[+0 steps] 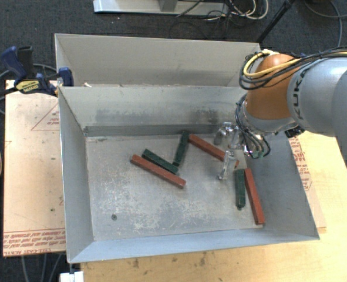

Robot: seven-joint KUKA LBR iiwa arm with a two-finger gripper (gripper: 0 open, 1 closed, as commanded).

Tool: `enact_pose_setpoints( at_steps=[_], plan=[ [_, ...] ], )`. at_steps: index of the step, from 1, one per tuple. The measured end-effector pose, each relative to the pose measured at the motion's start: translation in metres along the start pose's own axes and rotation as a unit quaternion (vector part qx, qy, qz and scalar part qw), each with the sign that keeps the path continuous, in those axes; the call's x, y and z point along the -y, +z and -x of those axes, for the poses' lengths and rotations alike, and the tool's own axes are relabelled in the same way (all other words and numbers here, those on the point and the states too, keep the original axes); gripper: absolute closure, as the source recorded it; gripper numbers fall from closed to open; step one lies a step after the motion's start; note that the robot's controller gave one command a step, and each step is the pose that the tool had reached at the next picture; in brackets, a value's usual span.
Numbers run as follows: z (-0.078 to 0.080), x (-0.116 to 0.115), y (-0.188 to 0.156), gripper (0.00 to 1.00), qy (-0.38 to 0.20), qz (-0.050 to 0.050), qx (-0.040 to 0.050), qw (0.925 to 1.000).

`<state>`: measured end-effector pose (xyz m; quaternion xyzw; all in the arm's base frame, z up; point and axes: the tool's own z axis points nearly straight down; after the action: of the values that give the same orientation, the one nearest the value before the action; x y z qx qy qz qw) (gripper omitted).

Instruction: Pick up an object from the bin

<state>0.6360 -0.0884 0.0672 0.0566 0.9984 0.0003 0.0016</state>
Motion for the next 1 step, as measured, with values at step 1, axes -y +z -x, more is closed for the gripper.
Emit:
enact_pose_setpoints(
  at_steps=[1],
  plan=[
    [0.0008,-0.0005,-0.0005,0.0,0.0,0.0,0.0002,1.0]
  ],
)
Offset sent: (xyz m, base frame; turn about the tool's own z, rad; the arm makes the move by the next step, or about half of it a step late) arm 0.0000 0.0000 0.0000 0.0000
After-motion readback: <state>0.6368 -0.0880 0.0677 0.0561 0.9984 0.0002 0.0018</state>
